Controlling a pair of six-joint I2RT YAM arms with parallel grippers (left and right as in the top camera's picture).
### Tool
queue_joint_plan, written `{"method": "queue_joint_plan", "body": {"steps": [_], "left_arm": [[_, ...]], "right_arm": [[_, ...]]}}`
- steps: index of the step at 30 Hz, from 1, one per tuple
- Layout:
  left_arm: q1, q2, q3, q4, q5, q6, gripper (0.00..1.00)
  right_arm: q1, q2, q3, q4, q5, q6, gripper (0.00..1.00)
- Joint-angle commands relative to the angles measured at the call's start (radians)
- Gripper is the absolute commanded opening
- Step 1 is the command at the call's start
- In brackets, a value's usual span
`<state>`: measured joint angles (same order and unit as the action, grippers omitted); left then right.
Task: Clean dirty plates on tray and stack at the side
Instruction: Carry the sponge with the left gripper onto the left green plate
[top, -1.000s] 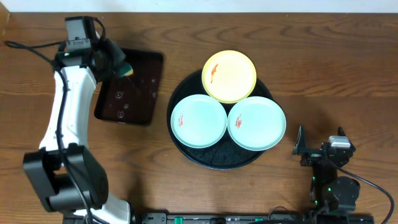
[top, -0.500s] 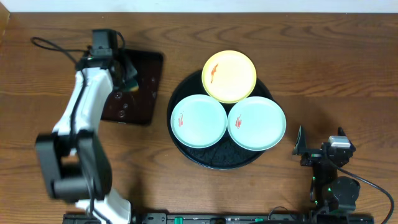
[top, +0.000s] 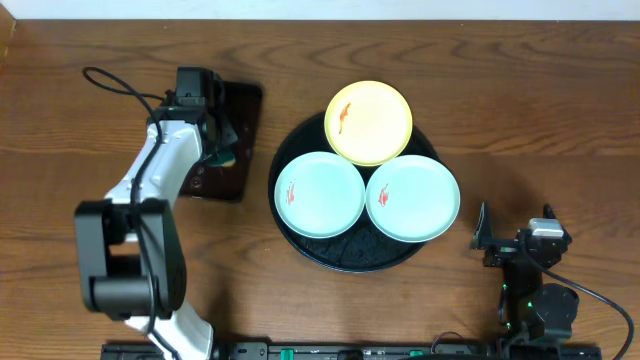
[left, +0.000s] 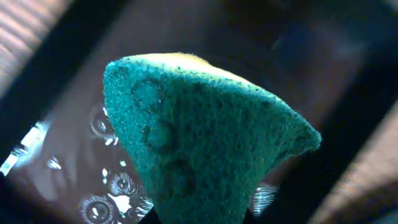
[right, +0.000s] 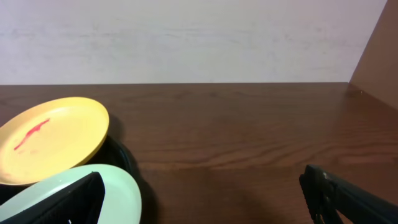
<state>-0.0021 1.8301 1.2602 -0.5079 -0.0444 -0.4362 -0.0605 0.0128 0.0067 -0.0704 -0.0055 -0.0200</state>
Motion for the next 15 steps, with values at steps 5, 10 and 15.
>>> {"method": "queue_joint_plan", "body": {"steps": [5,10,15], "left_arm": [[-0.028,-0.435,0.091,0.073,0.067,0.021,0.08],[-0.107,-0.573,0.090,0.038,0.087,0.020,0.08],[-0.249,-0.544,0.075,-0.075,0.116,-0.003,0.07]], "right_arm": [[0.010,-0.004,-0.001,-0.005,0.005,-0.015,0.99],[0.010,-0.004,-0.001,-0.005,0.005,-0.015,0.99],[0.010,-0.004,-0.001,-0.005,0.005,-0.015,0.99]]}}
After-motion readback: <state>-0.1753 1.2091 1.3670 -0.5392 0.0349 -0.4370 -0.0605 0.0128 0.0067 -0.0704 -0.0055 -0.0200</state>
